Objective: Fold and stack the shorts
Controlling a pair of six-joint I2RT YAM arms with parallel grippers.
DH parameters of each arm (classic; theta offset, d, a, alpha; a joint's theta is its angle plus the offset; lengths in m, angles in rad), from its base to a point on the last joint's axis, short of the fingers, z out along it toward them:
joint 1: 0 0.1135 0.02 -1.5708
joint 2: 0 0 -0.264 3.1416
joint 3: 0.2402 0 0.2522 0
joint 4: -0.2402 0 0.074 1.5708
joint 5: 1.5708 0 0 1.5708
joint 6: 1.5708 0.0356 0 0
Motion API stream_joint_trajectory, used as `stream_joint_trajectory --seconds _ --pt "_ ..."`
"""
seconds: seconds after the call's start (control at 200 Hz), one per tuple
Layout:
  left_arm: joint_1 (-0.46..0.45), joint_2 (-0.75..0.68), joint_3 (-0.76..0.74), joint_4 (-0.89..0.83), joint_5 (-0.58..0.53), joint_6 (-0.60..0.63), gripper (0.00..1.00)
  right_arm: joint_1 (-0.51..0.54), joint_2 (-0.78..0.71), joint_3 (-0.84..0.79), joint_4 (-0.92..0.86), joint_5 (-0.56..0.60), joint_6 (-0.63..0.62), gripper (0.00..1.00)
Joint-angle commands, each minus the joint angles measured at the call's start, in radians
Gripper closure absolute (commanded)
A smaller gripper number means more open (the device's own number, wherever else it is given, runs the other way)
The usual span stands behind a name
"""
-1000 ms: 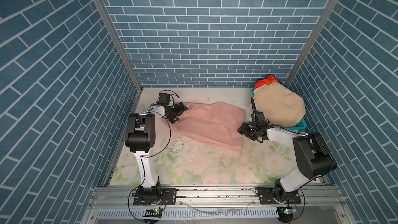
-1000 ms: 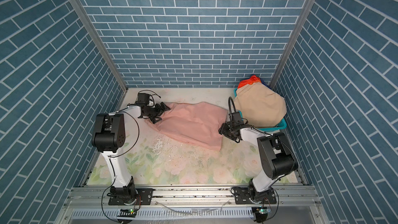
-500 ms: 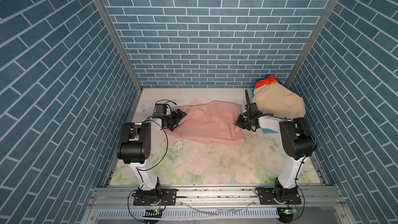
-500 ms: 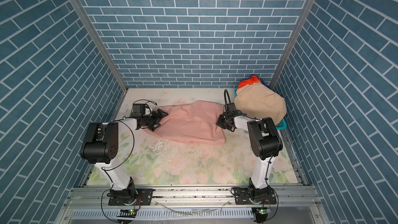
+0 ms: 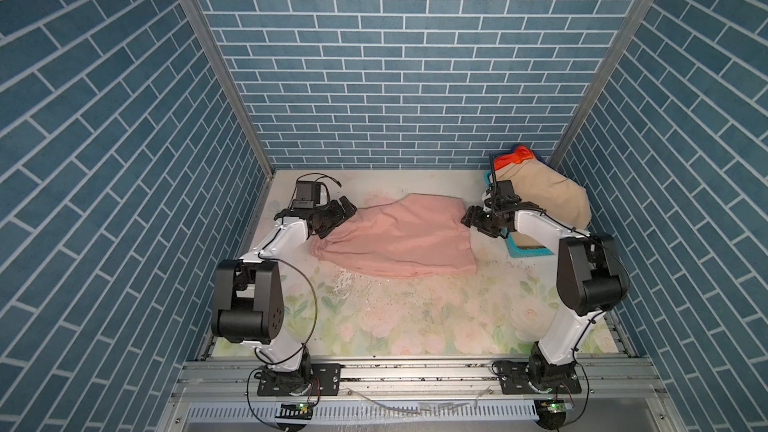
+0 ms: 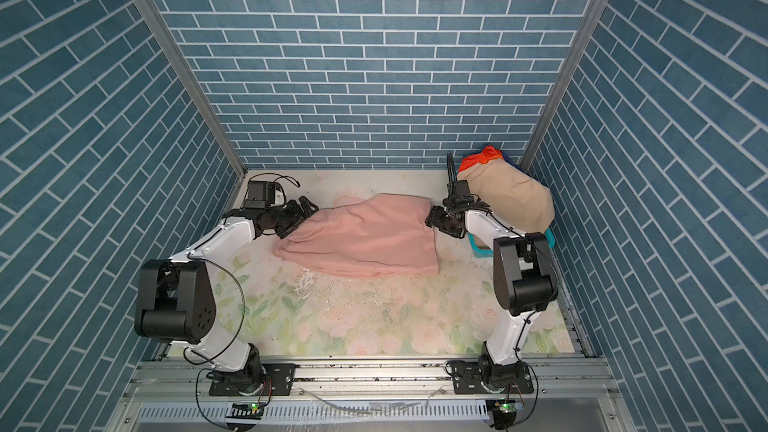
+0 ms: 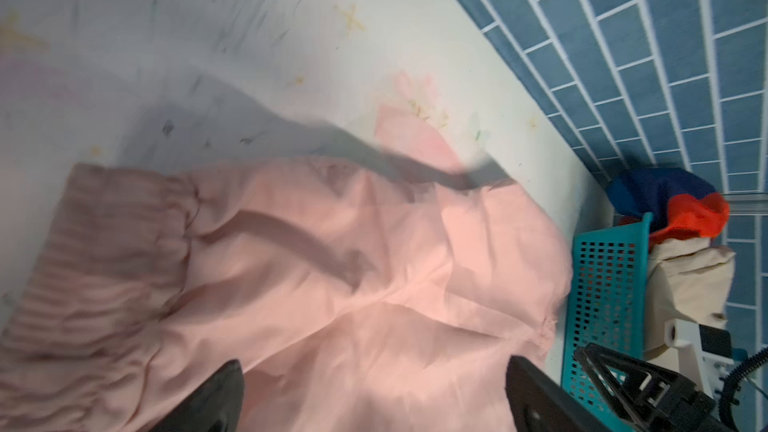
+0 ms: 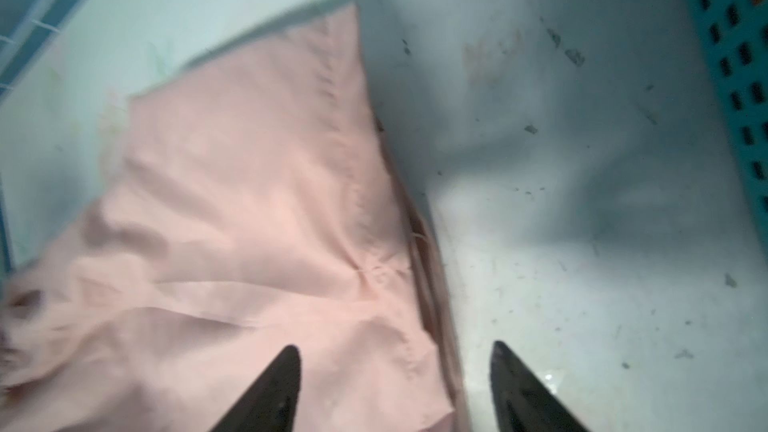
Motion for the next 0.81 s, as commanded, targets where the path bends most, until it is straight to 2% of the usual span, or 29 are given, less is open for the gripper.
stream_joint_trajectory --seconds 0.0,0.11,0.225,0.29,0.505,0.675,0.8 --pt "-0.073 0.052 0.029 -0.016 0.096 -0.032 0.00 0.080 -0.060 0.014 0.057 -0.025 0.025 0.15" --pt "-0.139 0.073 0.108 -0.061 0.085 -0.067 0.00 0.131 -0.021 0.039 0.172 -0.088 0.106 0.08" --pt "-0.148 0.099 0.094 0.065 0.119 -0.154 0.01 0.179 0.090 0.096 0.336 -0.181 0.225 0.02" --pt "-0.142 0.138 0.104 0.085 0.124 -0.161 0.00 0.217 0.172 0.154 0.427 -0.212 0.286 0.01" --pt "-0.033 0.195 0.056 0.124 0.092 -0.118 0.00 0.309 0.457 0.360 0.630 -0.274 0.455 0.02" --pt "0.049 0.242 0.017 0.154 0.096 -0.104 0.00 0.336 0.640 0.503 0.775 -0.312 0.575 0.02" --pt "0.091 0.288 0.017 0.149 0.080 -0.080 0.00 0.328 0.729 0.576 0.787 -0.320 0.583 0.01"
